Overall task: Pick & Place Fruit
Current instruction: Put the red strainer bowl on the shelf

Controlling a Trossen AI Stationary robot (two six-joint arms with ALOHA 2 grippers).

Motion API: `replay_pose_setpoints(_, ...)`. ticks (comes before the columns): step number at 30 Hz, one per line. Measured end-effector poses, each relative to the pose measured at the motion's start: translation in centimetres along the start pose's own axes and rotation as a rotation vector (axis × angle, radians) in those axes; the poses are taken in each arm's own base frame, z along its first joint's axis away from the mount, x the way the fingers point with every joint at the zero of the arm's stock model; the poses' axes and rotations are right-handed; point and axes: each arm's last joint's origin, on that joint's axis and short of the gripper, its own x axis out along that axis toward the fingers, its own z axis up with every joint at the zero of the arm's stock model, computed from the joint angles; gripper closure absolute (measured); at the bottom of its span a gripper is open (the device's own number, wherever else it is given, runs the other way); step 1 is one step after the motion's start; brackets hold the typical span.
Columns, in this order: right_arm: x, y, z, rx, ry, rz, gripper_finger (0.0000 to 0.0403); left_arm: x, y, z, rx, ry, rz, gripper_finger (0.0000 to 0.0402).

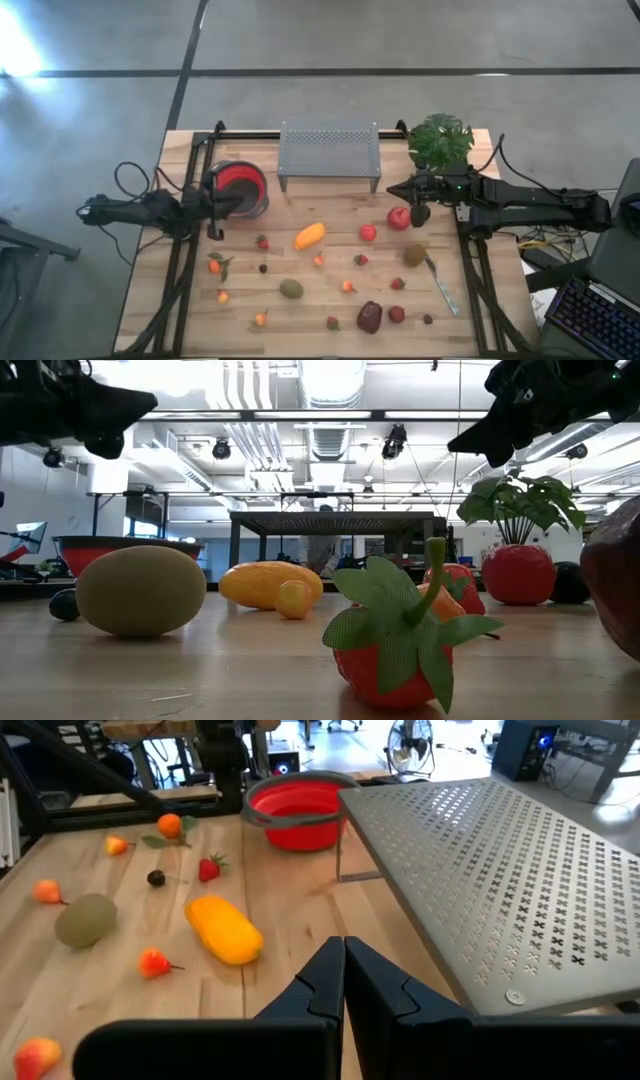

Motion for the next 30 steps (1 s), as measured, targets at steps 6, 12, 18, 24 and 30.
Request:
replay_pose_setpoints(6,0.0,0.0,0.0,-0.022,-0.001,-0.001,0.0394,0.1,0.0,-0.1,-0.039,0.011,-0.002,0.0364)
replay_pose_setpoints(12,0.0,0.0,0.0,-0.026,-0.002,-0.008,0.0394,0.3,-0.1,-0.4,-0.057,0.039,-0.004,0.0363)
replay_pose_setpoints(18,0.0,0.0,0.0,-0.025,-0.002,-0.008,0.0394,1.1,-0.4,-0.5,-0.067,0.109,-0.006,0.0301)
replay_pose_setpoints(24,0.0,0.0,0.0,-0.025,-0.001,-0.008,0.0394,1.9,-0.4,2.2,-0.091,0.220,-0.008,0.0208)
replay_pose_setpoints(30,0.0,0.0,0.0,-0.025,-0.001,-0.009,0.0394,1.8,-0.3,5.3,-0.095,0.480,-0.026,0.0178)
